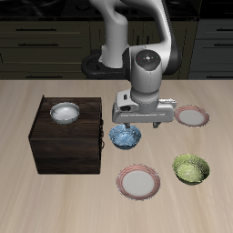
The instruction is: Place the blue bowl on the plate next to the green bowl
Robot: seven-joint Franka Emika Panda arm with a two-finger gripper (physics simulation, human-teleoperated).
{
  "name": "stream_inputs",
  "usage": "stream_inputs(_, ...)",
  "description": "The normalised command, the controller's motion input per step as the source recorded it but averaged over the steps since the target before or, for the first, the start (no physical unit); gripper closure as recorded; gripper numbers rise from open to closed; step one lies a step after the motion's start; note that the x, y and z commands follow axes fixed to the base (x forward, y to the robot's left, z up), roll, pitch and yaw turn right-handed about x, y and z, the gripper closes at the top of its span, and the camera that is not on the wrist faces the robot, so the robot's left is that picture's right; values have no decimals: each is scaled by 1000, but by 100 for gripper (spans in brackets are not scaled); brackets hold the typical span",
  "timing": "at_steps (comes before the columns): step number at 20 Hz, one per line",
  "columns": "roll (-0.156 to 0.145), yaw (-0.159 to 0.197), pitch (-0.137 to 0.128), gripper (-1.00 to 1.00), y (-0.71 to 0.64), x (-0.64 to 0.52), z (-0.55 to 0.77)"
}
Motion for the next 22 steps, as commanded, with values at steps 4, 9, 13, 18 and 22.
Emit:
stream_inputs(4, -1, -13, 34, -100, -7, 39, -199)
stream_inputs(9, -11, -10, 11, -100, 0, 20, -146)
stream_inputs(13, -2, -11, 41, -100, -13, 29, -198)
stream_inputs(18, 7, -2, 19, -100, 14, 0, -143)
stream_inputs(22, 58, 8, 33, -100, 85, -10, -224)
